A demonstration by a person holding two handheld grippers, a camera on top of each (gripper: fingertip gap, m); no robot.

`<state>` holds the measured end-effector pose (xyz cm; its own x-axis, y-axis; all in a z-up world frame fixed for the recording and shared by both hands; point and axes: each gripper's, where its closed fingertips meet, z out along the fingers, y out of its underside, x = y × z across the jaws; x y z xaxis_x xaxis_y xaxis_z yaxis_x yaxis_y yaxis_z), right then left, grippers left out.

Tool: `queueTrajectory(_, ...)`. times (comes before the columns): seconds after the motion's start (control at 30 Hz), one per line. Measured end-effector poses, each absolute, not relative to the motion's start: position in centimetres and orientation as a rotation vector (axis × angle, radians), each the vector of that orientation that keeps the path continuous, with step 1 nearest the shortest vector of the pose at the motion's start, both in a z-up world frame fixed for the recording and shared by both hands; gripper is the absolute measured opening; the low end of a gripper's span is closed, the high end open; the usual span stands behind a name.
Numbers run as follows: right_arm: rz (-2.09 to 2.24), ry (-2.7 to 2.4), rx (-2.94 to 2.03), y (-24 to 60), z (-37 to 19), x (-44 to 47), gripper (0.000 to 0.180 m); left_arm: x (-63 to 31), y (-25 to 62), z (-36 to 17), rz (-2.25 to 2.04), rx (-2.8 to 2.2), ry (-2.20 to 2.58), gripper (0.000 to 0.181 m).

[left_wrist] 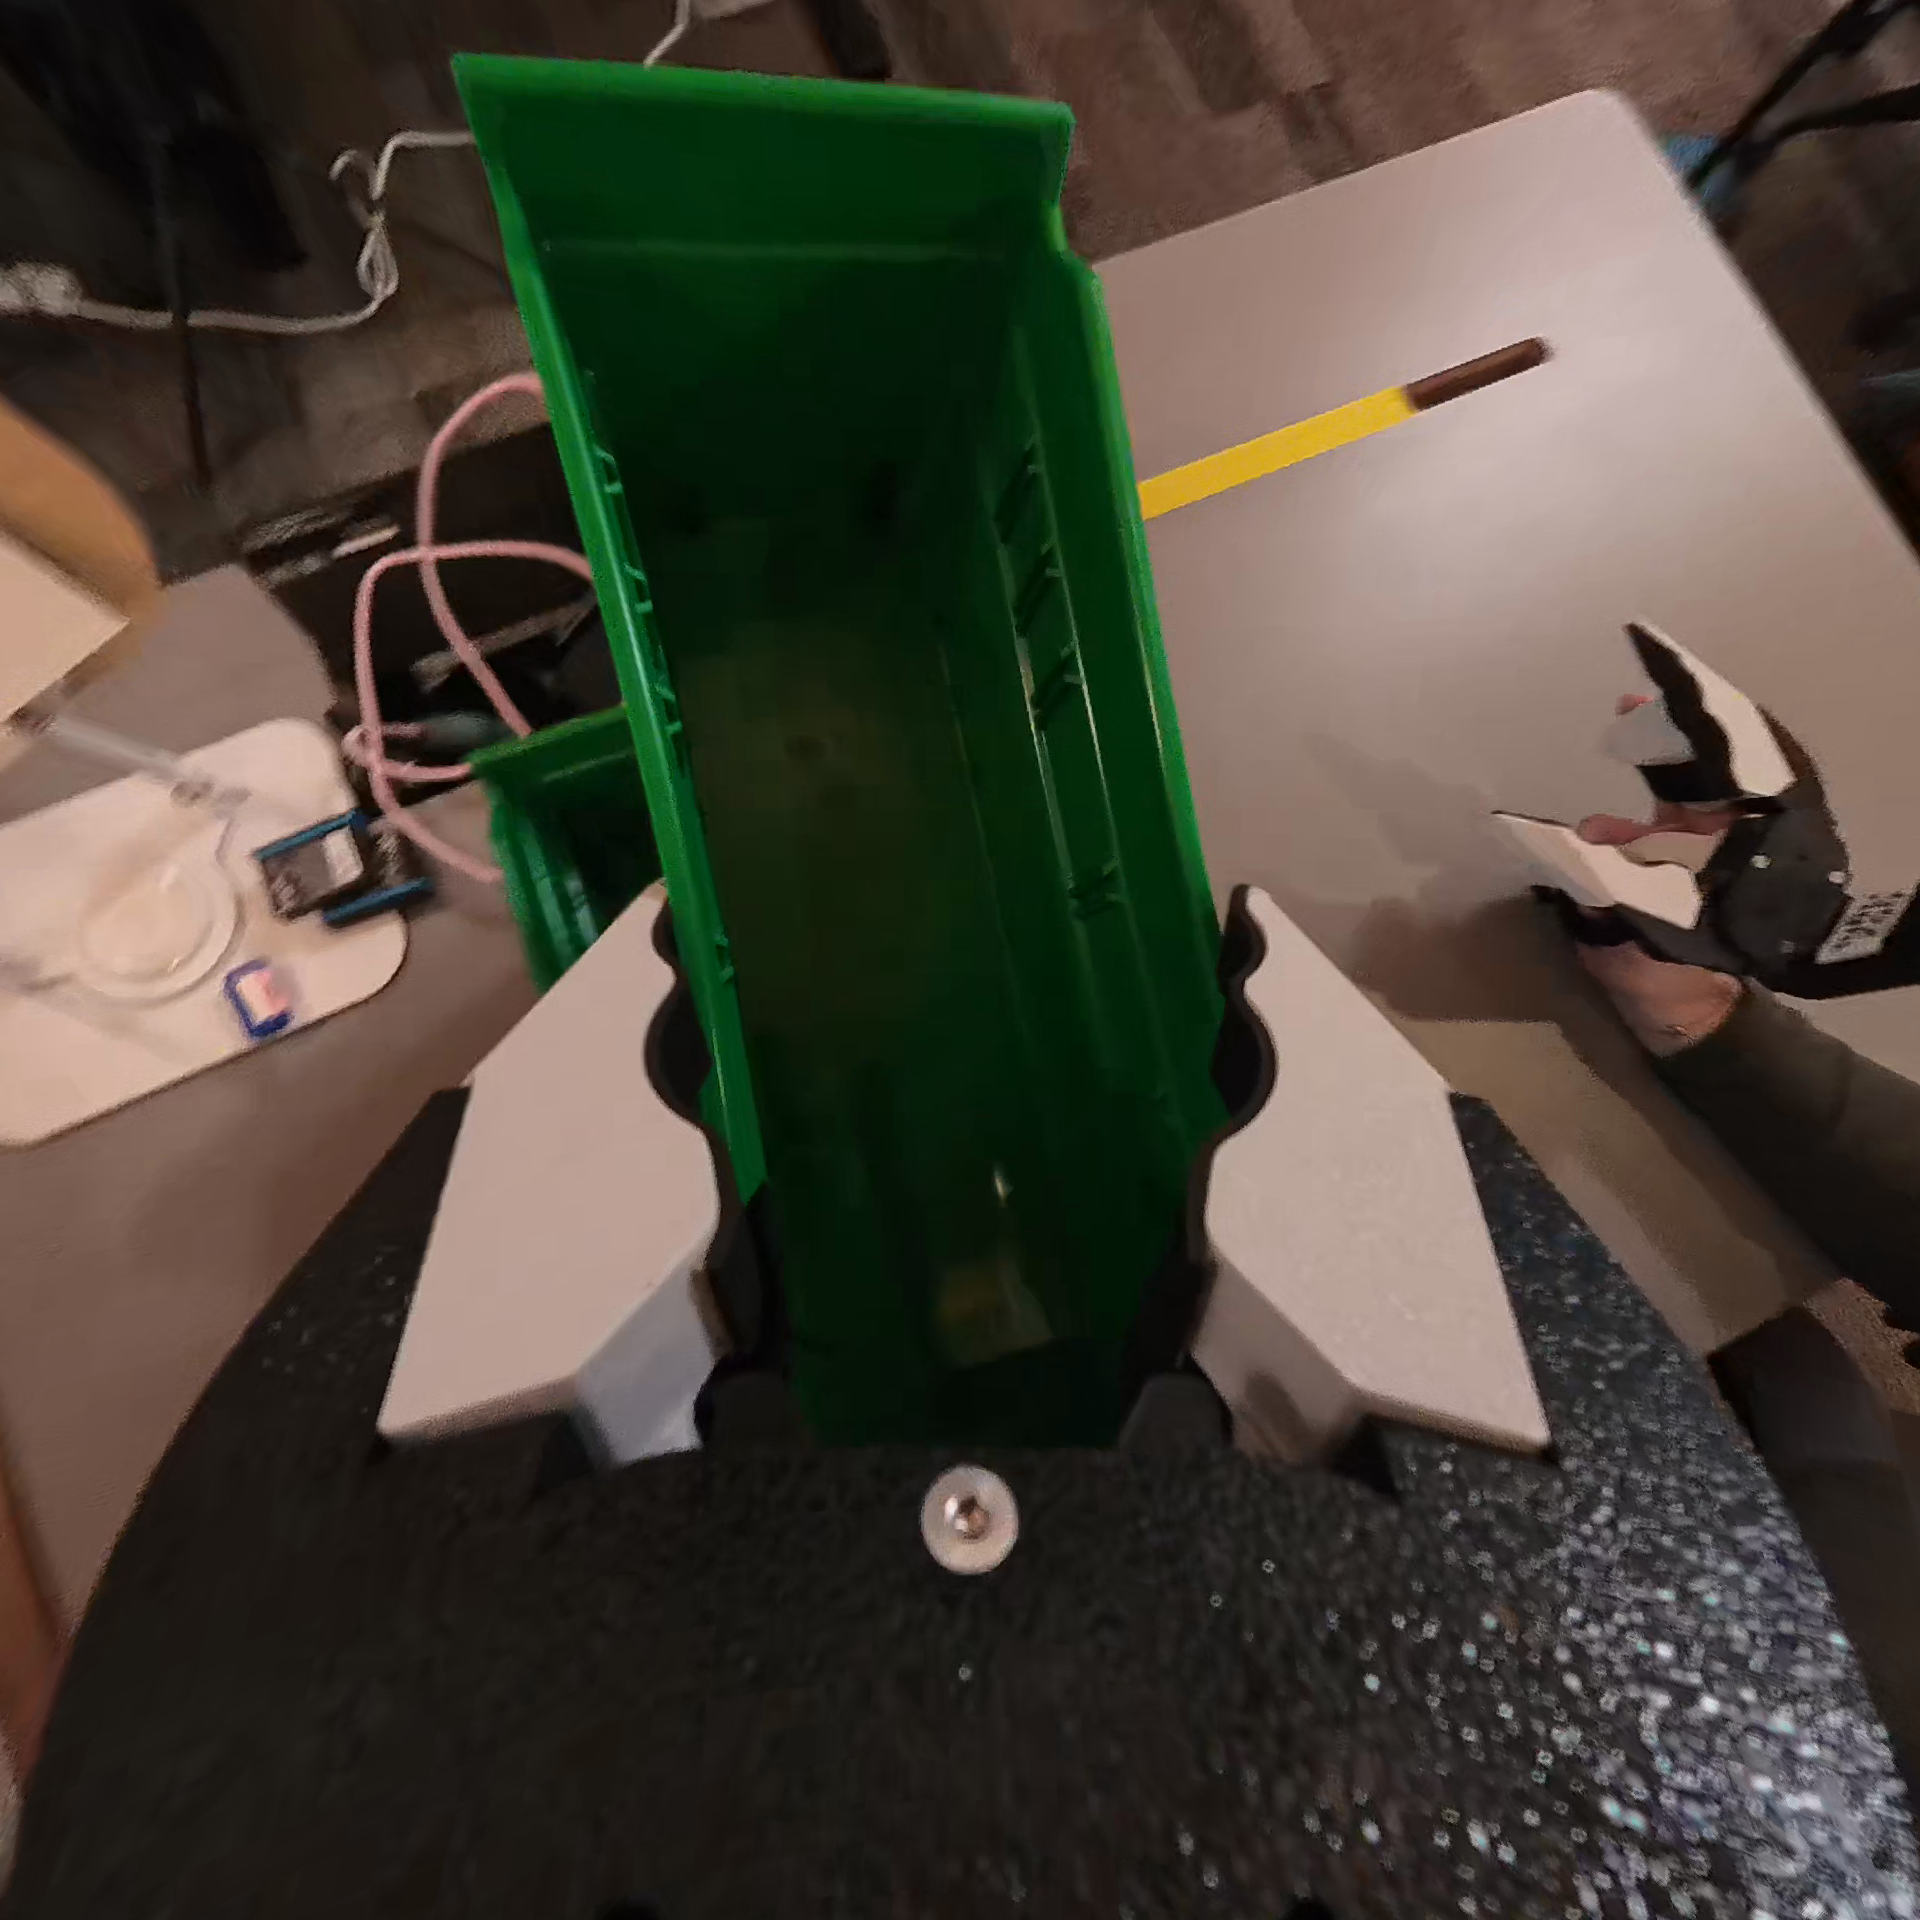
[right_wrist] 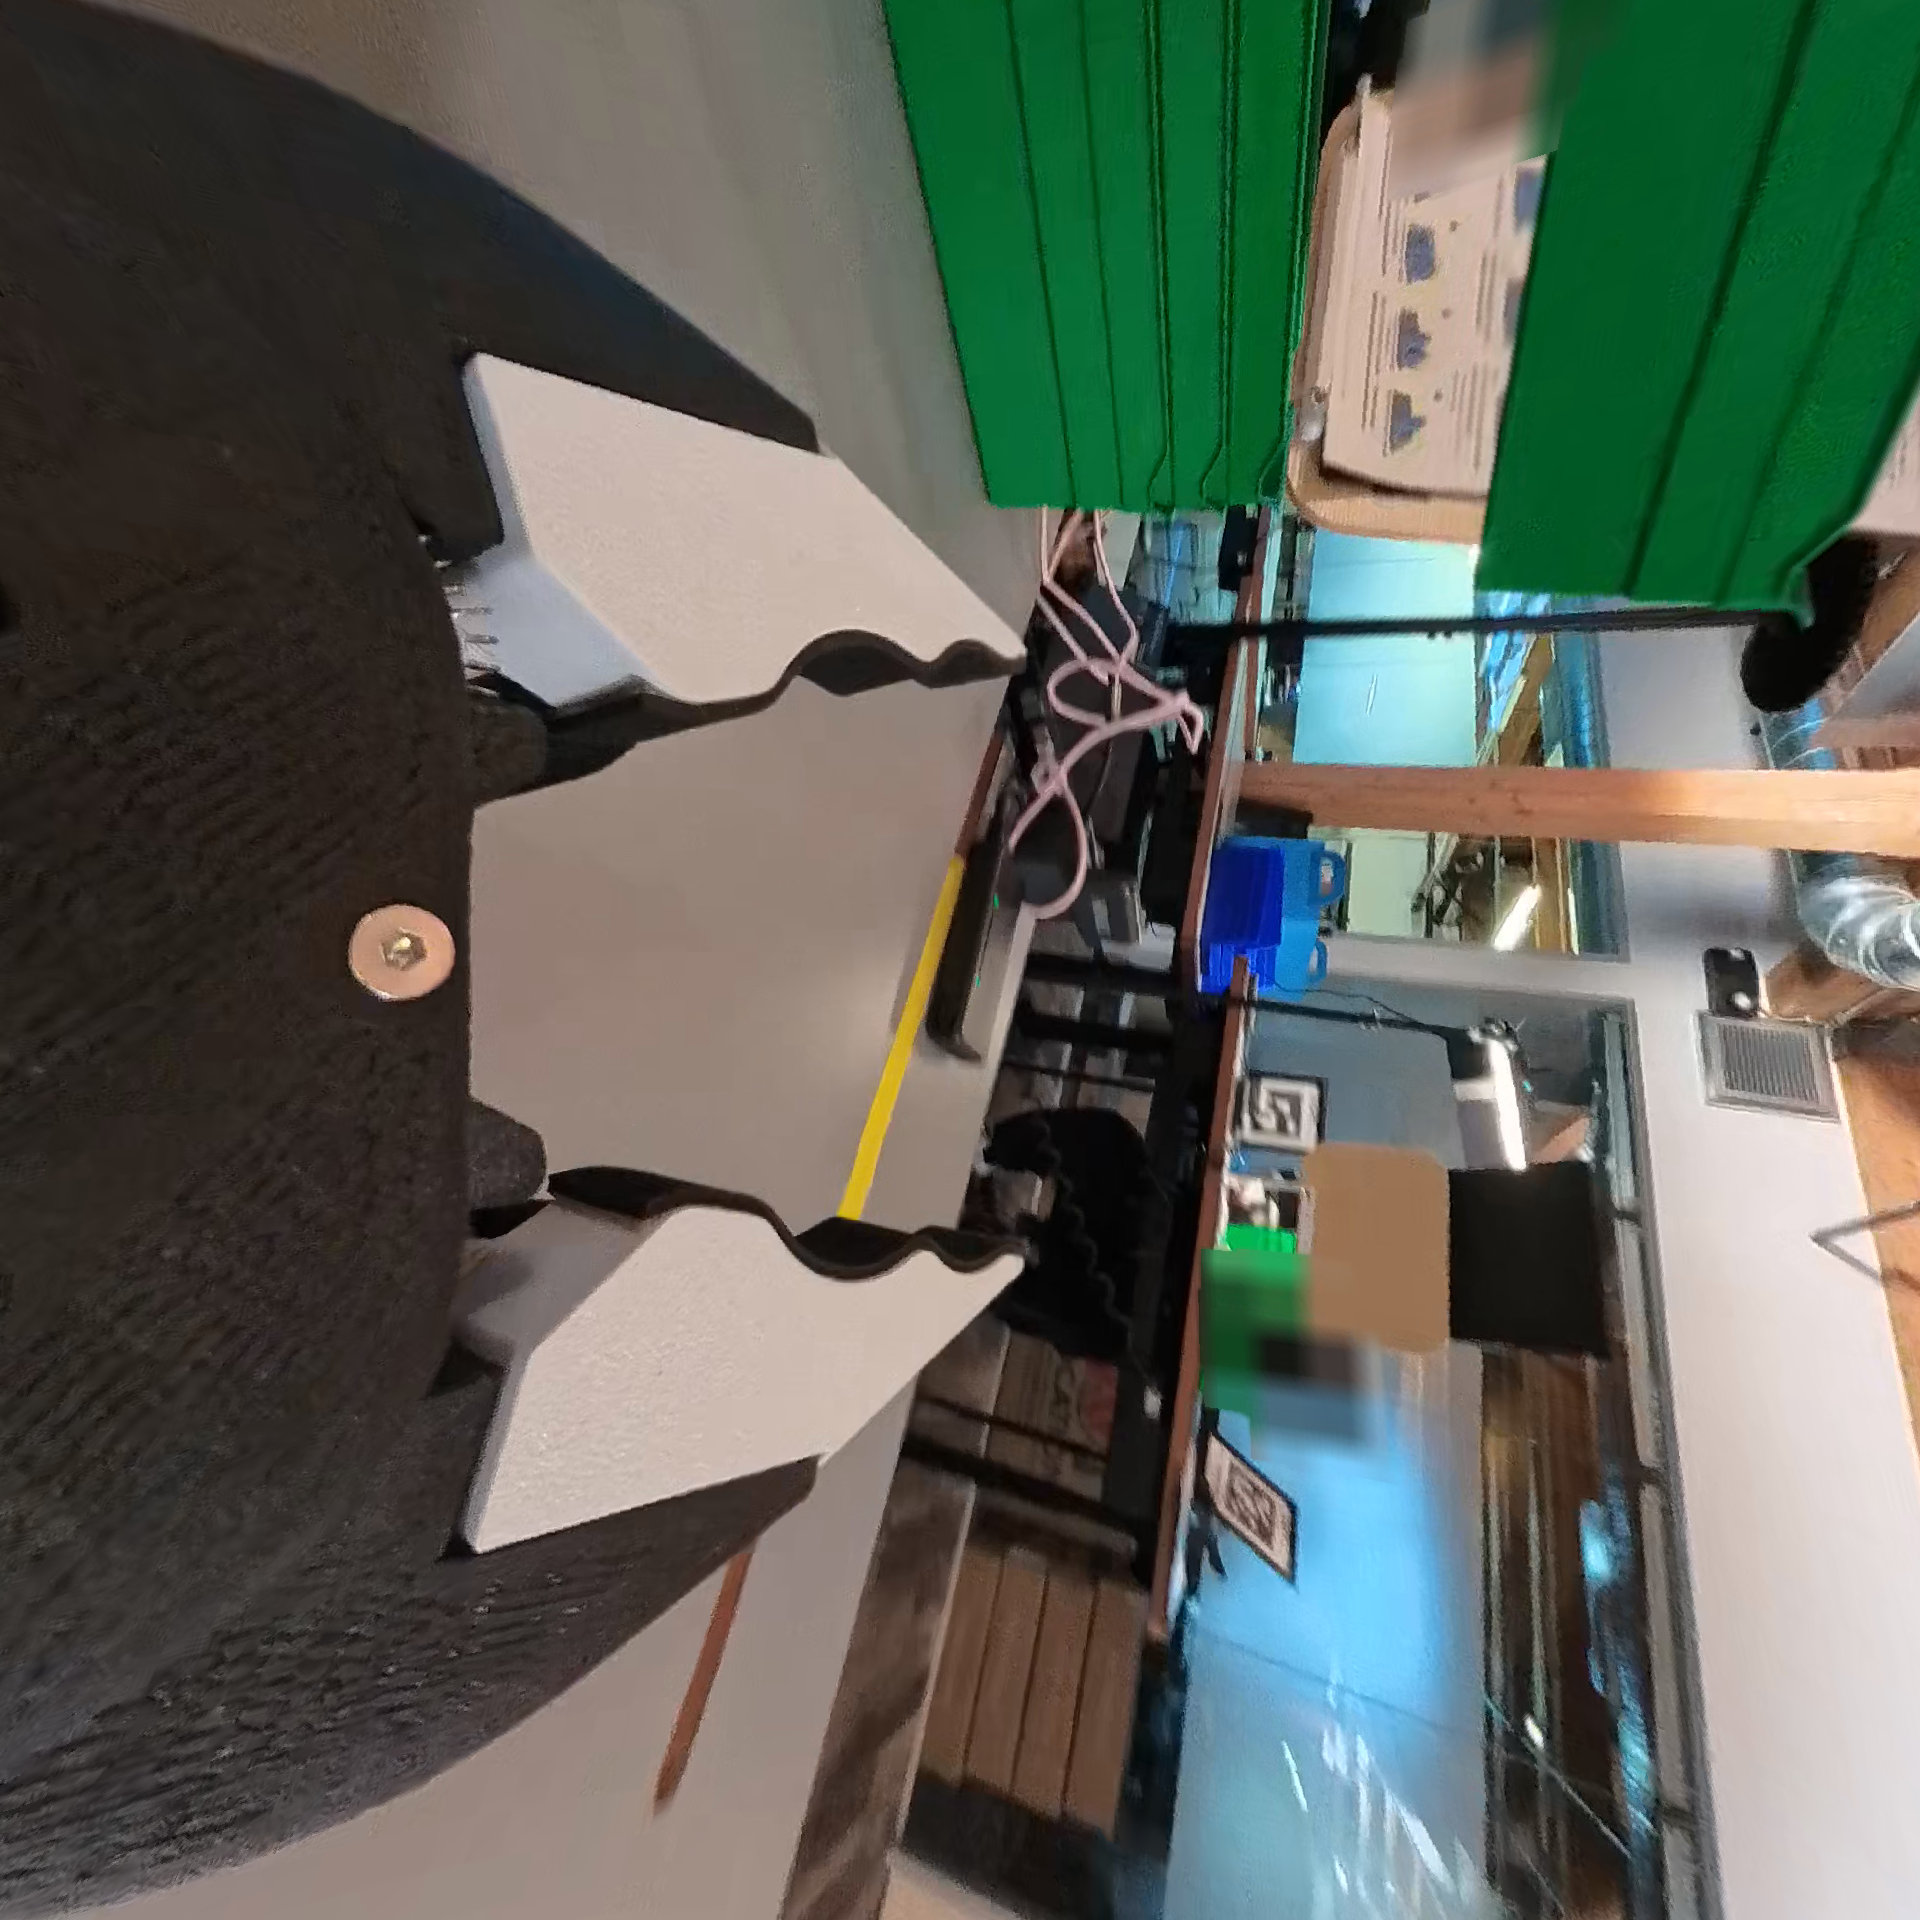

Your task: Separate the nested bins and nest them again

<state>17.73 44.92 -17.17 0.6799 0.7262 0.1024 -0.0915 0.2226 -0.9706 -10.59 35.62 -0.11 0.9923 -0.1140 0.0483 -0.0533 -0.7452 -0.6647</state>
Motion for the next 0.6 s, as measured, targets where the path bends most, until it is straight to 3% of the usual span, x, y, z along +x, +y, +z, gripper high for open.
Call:
queueTrajectory(0.27, 0.298, -0.461, -1.239, 49.7, -16.4, 29.6, 0.103, 3.6, 39.6, -3.1, -0.363, -2.389, 0.425, 0.099)
queueTrajectory(0.6, 0.179, -0.166, -1.306, 54.0, -16.8, 41.4, 0.102, 20.4, 42.8, -16.6, -0.85, -2.472, 0.557, 0.099)
